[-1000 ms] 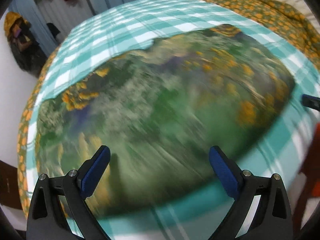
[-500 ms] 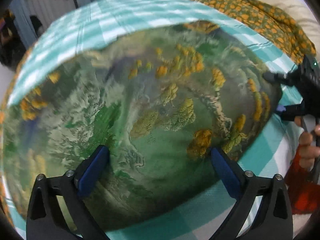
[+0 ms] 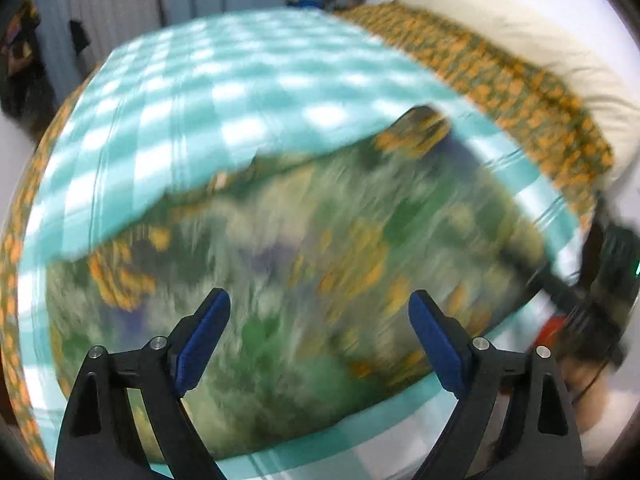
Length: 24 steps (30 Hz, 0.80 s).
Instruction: Fold large clothes
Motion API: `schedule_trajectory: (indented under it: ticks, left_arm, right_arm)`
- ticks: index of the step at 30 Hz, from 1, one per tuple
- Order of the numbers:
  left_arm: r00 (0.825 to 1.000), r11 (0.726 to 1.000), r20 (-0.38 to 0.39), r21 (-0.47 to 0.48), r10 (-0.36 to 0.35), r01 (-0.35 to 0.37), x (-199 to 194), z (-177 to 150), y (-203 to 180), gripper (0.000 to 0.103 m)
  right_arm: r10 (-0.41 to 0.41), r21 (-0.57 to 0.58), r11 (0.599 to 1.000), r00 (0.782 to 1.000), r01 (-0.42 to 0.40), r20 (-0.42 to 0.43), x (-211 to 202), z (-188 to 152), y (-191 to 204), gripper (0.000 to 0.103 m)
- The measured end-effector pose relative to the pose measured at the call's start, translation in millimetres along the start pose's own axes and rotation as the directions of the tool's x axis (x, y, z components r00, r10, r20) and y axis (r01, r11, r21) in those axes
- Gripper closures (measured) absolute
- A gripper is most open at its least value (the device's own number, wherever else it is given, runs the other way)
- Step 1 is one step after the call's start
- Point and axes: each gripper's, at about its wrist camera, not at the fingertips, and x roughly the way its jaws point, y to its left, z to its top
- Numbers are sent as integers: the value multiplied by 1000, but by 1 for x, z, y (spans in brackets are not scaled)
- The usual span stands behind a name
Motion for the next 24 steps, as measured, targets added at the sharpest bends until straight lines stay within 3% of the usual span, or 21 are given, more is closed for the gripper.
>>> schedule_trajectory:
  ticks: [4,7,9,11,14,15,16,18,20,23,24]
  left_arm:
    - [996,993,-20,78,-91,92,-33,37,-30,9]
    - [992,986,-72,124,-104,113,-37,47,-48,9]
    - [993,986,-95,146,-65,79,-37,44,-53,9]
    - [992,987,-119,163,28,-8,-32,37,-50,9]
    - [977,975,-146,179,159,-132,-19,24,-45,10]
    - [967,967,-156,186,203,-173,-13,19,-42,21]
    - [962,964,-162,189,221,-190,-10,15,-39,30]
    - [967,974,-175,164,186,-158,-8,9,-34,61]
    - [971,980,-180,150,158,-131,-8,8,-26,69]
    - [977,981,-160,151,143,-119,-19,10,-8,72]
    - [979,983,-152,142,136,-115,-25,11,2,72]
  right_arm:
    - [19,-271,963,997,1,72,-25,-1,68,69]
    - [41,-474,881,994,11,100,-34,-12,122,69]
    - [52,-581,814,994,17,101,-37,-28,151,69]
    - [58,-667,744,993,27,105,-38,-46,174,69]
    - [63,-759,649,992,43,110,-40,-71,196,69]
    - [64,-776,629,992,44,108,-39,-76,200,69]
    - [66,-785,618,992,42,105,-39,-79,202,69]
    - [63,-794,607,994,35,92,-34,-79,205,69]
    - [51,-792,611,997,16,60,-31,-78,205,67]
    - [104,-757,649,994,-76,-11,-32,-69,200,48]
    - [142,-735,666,989,-124,-39,-37,-68,198,37]
